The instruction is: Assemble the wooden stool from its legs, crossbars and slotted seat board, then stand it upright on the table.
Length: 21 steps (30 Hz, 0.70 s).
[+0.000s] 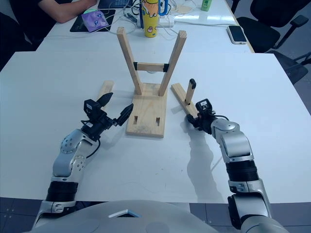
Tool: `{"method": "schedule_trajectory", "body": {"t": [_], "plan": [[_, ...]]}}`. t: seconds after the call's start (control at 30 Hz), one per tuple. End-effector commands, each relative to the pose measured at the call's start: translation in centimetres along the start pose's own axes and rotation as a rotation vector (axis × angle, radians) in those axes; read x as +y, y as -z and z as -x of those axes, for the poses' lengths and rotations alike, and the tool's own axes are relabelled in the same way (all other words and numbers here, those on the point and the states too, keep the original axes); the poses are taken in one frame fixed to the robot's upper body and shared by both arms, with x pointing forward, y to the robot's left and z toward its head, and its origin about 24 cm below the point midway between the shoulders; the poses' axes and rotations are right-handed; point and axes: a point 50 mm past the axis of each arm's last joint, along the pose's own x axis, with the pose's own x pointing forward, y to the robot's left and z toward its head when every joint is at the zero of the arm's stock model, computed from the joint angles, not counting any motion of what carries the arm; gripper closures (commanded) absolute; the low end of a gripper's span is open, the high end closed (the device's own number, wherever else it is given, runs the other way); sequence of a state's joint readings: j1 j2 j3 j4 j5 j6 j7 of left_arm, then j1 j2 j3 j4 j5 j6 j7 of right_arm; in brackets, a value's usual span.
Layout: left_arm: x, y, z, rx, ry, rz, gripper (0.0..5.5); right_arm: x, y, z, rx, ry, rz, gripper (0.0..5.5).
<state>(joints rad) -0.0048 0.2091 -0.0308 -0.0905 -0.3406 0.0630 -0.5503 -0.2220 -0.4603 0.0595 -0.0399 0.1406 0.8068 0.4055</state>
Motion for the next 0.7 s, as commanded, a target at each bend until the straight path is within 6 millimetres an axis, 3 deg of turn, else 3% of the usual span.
{"method": "schedule_trajectory", "body": {"t": [0.03, 0.3, 0.47, 0.57, 0.7], "plan": [[0.1, 0.2, 0.1, 0.019, -0.011, -0.017, 0.1, 0.0, 0.8, -0.4, 0.052, -0.011, 0.003, 2.3], [0.7, 0.2, -0.1, 0.047, -0.056, -0.065, 0.1, -0.5, 2.2, 0.0, 0.08, -0.03, 0.027, 3.4], [0.8, 0.1, -0.1, 0.055, -0.061, -0.079, 0.1, -1.8, 2.4, 0.9, 0.06, -0.024, 0.025, 3.42], [0.8, 0.1, 0.3, 0.063, -0.055, -0.051, 0.1, -4.2, 2.0, 2.9, 0.057, -0.037, 0.024, 3.42], [0.9, 0.1, 1.1, 0.072, -0.062, -0.032, 0.1, -4.8, 1.3, 4.9, 0.08, -0.206, 0.015, 3.42]]}}
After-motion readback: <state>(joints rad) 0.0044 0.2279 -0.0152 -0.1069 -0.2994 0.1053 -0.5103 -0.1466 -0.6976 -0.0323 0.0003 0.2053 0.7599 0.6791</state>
